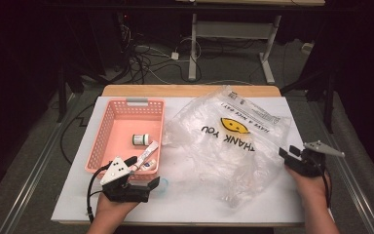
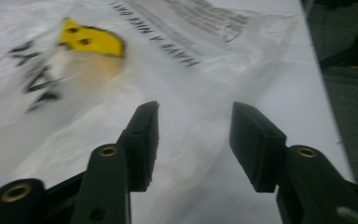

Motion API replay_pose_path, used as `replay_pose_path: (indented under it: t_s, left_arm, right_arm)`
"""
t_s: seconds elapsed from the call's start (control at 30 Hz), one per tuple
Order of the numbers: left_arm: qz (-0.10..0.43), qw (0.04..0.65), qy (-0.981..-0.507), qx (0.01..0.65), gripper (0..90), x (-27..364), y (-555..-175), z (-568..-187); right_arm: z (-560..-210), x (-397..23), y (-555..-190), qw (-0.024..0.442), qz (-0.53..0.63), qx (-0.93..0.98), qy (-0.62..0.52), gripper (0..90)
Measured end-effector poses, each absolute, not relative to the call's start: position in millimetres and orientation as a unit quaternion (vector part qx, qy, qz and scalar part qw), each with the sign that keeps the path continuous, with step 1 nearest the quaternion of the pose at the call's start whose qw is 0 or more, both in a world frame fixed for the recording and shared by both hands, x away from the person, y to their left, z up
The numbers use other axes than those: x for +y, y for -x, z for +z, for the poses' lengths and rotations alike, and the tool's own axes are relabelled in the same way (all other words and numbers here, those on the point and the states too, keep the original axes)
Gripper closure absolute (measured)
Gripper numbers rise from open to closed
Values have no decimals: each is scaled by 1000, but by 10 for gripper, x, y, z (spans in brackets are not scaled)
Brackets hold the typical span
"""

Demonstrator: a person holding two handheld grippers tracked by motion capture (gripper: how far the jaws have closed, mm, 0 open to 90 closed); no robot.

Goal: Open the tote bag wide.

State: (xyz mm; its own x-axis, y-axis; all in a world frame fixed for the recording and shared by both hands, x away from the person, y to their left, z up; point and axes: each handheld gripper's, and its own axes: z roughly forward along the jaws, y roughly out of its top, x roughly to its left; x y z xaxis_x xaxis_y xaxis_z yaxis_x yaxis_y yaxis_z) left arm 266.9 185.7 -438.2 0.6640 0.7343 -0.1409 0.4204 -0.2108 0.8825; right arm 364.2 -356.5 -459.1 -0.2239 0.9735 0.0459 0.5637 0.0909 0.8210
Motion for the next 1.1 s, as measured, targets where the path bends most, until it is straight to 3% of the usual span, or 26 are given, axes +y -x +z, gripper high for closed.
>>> replay_pose_path:
  t_s: [0.17,0.23,0.3,0.33,0.37,0.83,0.93,1.1]
  left_arm:
    - [158,501,-761,381,0,1864,-2664,-4385]
    - [158,501,-762,379,0,1860,-2656,-4385]
    - [157,501,-762,379,0,1858,-2658,-4387]
    - [156,500,-763,379,0,1854,-2661,-4389]
    - [156,500,-764,378,0,1844,-2663,-4391]
    - [145,498,-772,369,0,1792,-2667,-4416]
    - [152,495,-770,373,0,1800,-2691,-4413]
    - [153,491,-771,376,0,1807,-2708,-4412]
  right_arm:
    - [-4725,-3665,-3905,258,353,677,-592,536]
    - [-4762,-3657,-3970,245,331,686,-600,635]
    - [-4773,-3618,-3978,245,313,701,-592,795]
    - [-4773,-3618,-3978,245,313,701,-592,795]
    - [-4775,-3573,-3969,251,301,712,-582,900]
    - [-4674,-3898,-3216,273,312,685,-600,900]
    - [-4650,-3917,-3166,271,331,679,-597,718]
    - [-4482,-3801,-3119,279,383,694,-541,566]
